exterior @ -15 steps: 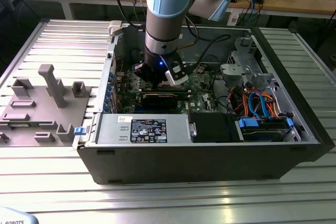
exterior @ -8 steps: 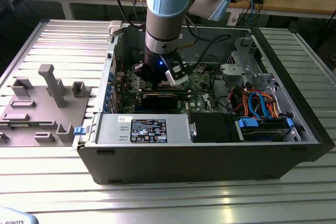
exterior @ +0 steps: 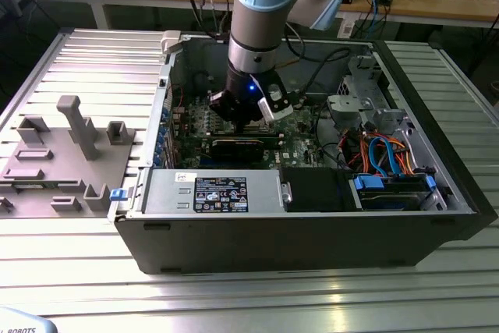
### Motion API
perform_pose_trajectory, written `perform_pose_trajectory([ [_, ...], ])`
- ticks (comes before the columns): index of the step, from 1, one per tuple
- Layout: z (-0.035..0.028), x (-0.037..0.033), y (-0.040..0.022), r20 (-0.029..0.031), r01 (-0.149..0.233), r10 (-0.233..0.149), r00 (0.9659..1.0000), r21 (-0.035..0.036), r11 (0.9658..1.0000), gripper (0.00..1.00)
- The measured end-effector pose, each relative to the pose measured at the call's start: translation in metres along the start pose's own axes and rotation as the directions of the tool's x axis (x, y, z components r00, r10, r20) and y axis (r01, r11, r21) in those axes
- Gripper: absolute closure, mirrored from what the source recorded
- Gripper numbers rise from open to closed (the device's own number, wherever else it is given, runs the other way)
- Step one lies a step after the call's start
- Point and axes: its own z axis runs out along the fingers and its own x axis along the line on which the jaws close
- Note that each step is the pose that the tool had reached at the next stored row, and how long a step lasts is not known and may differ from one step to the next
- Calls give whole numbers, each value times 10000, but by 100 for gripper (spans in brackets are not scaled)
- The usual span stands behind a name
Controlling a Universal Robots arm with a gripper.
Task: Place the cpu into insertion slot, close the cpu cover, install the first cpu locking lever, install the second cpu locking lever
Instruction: 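Install the second cpu locking lever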
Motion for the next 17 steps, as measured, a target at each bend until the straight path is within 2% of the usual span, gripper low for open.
perform_pose_trajectory([
  [2, -2, -60, 14, -54, -10, 10, 10000, 106, 9999, 89],
  [3, -2, -104, 37, -92, -18, 20, 10000, 198, 9998, 89],
  [4, 2, -151, 89, -130, -27, 31, 9999, 295, 9996, 89],
  [6, 7, -184, 154, -154, -35, 41, 9999, 367, 9993, 89],
  [7, 14, -205, 226, -168, -39, 47, 9998, 452, 9990, 89],
  [8, 22, -221, 321, -177, -48, 59, 9998, 604, 9982, 89],
  [10, 29, -229, 404, -188, -59, 74, 9998, 776, 9970, 89],
  [11, 31, -233, 463, -197, -69, 88, 9998, 922, 9957, 89],
  [12, -13, -232, 492, -204, -76, 98, 9997, 1042, 9945, 89],
  [14, -136, -226, 506, -207, -76, 100, 9997, 1087, 9940, 89],
  [17, -256, -218, 517, -206, -79, 102, 9997, 1090, 9940, 89],
])
